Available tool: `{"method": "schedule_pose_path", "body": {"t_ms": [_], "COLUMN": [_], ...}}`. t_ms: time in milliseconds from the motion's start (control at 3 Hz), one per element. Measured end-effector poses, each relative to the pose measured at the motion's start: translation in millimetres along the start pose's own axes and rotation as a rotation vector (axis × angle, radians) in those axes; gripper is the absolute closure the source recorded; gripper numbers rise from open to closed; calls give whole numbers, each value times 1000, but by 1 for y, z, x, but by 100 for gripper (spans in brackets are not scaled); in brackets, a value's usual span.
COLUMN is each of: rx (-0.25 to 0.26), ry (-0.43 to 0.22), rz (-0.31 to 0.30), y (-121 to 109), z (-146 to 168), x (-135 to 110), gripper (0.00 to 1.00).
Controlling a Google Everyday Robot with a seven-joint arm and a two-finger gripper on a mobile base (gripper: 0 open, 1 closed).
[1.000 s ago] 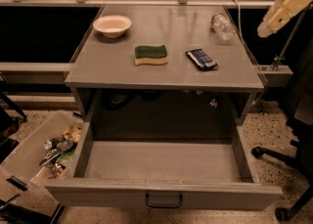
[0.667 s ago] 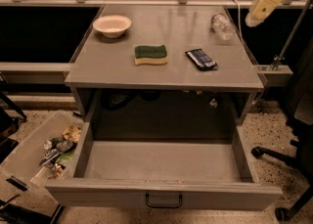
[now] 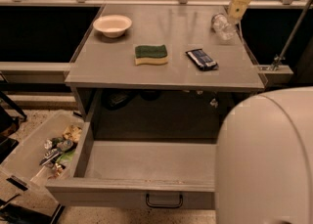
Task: Place sponge into top drawer
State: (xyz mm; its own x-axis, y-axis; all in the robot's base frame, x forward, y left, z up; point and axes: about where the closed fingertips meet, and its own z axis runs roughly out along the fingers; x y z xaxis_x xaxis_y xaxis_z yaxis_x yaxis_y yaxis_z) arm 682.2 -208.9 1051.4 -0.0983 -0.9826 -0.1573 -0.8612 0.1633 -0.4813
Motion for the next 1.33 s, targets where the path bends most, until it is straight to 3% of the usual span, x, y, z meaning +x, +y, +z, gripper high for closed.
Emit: {"method": "schedule_pose_path", "body": {"t_ms": [333,667,1000,1333], "rx": [-28,-60,-56,-92], "ry": [-23,-134,-138,-229], "rz": [1,-4,-3,-34], "y": [-6,-5,-7,1], "z": [45,78,81,93], "x": [4,-11,-13,-26], "gripper": [0,0,0,0]}}
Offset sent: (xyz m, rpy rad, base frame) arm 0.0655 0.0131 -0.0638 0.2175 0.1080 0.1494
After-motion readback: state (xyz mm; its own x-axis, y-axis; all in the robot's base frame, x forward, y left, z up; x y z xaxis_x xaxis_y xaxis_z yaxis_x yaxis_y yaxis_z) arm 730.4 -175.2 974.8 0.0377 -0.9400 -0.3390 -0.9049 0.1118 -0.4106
